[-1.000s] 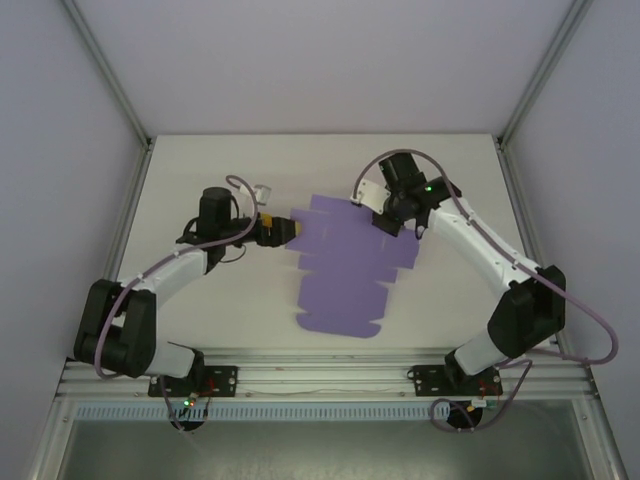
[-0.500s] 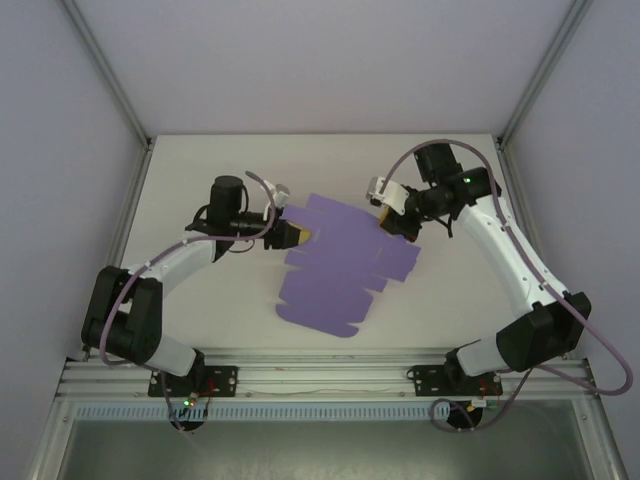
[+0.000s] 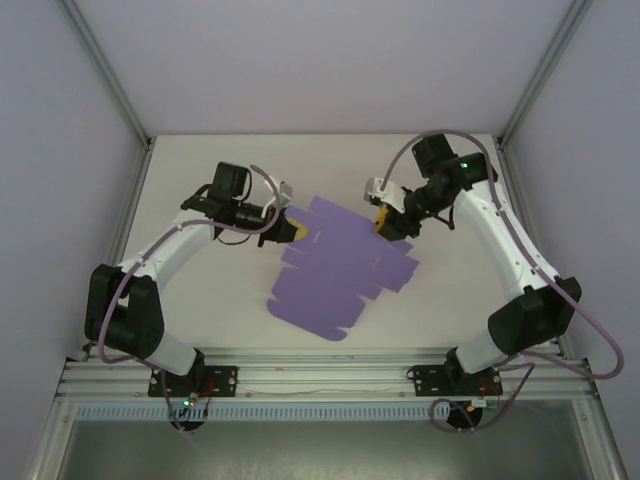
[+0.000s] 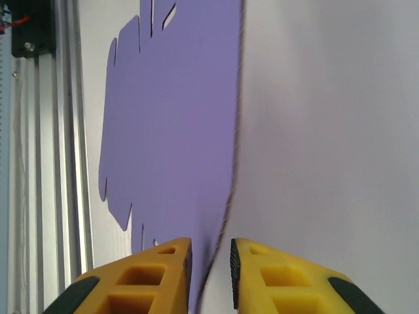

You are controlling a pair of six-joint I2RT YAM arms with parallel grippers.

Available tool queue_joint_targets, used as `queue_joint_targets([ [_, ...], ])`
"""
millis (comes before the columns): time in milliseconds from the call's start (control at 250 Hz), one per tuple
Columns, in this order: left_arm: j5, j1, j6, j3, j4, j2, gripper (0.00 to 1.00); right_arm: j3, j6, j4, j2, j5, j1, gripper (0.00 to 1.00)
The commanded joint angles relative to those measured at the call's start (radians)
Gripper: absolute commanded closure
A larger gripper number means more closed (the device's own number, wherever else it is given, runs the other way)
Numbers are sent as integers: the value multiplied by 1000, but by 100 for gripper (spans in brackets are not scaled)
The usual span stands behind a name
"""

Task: Assemble paper box

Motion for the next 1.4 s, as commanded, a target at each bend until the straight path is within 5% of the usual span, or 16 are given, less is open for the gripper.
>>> queue_joint_targets([
  [0,15,1,100,21,-57,1,100,83,-36,-111,55,-60,-1,76],
  [428,6,1,-1,-7,91,-25,100,167,-134,-294,159,-96,14,73],
  [692,-8,1,2,-7,76,-28,100,175,-61,-248,179,-50,36,100],
  [827,-51,0,-37,-15,112,-35,100,168,28,-163,175,-11,48,100],
  [883,-124,0,-124,-34,181,-38,69,138,160,-32,151,54,55,100],
  [967,-244,2,-251,-83,297,-43,1,-4,353,286,68,344,94,100],
  [1079,-388,2,-414,-154,434,-34,0,-231,346,650,-24,789,178,100],
  [1167,-562,1,-499,-176,432,-29,0,-346,295,871,-46,1016,221,100],
  [1275,-699,3,-574,-199,427,-33,0,-500,170,1108,-68,1127,265,100],
  [1395,-730,2,-652,-223,458,-46,0,-678,-16,1401,-31,1213,316,100],
])
